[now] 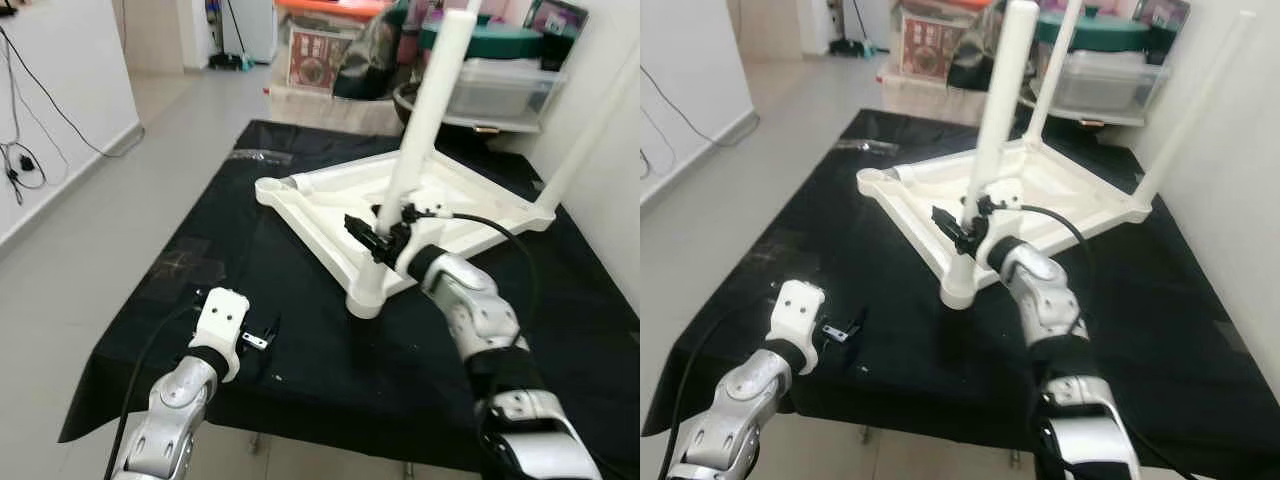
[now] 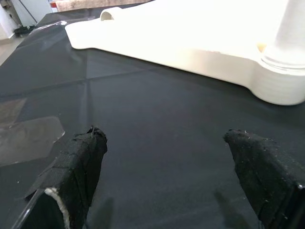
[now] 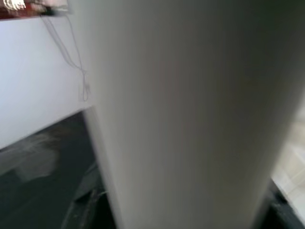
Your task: Building children table
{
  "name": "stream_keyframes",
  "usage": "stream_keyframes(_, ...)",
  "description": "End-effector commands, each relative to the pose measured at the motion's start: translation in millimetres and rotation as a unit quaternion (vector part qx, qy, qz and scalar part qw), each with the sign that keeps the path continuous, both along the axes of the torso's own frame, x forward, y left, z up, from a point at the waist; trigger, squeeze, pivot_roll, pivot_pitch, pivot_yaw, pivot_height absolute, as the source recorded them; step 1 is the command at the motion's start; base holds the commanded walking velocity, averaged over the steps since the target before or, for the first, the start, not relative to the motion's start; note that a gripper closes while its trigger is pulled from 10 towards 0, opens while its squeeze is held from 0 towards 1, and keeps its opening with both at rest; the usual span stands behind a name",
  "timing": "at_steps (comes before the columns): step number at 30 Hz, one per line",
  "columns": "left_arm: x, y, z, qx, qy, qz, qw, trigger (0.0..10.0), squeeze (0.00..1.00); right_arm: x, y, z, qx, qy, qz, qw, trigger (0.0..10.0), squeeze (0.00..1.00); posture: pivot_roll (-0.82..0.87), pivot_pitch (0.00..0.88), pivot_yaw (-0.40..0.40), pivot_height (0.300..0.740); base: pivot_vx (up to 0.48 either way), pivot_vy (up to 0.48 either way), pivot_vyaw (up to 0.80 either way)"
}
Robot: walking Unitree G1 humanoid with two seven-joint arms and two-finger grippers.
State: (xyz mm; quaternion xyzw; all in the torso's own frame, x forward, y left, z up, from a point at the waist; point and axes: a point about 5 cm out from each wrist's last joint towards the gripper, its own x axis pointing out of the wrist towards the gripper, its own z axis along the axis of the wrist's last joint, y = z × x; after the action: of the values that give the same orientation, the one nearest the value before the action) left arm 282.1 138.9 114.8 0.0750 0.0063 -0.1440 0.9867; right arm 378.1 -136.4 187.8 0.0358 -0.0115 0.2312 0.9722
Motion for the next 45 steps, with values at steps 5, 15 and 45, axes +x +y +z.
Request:
stream_keyframes(5,-3.6,0.7,-1.1,0.003,0.003,-0.001,1.000,10.0,0.00,-7.0,-69.0,-26.9,0.006,0.068,-0.384,0.921,0.0,0.00,0.11,0.000,-0.138,0.740,0.000,0.000,0.00)
stream_keyframes(15,-3.8,0.4,-4.0,0.003,0.007,-0.005,1.000,10.0,0.00,-65.6,-56.5,-52.4,0.000,0.100,-0.420,0.902,10.0,0.00,0.08,0.000,-0.114,0.740,0.000,0.000,0.00)
stream_keyframes(45,-1.5,-2.2,0.7,0.001,-0.001,-0.004,1.000,10.0,0.00,-27.7,19.2,-21.3,-0.023,0.028,0.126,0.991,0.0,0.00,0.12,0.000,-0.141,0.740,0.000,0.000,0.00)
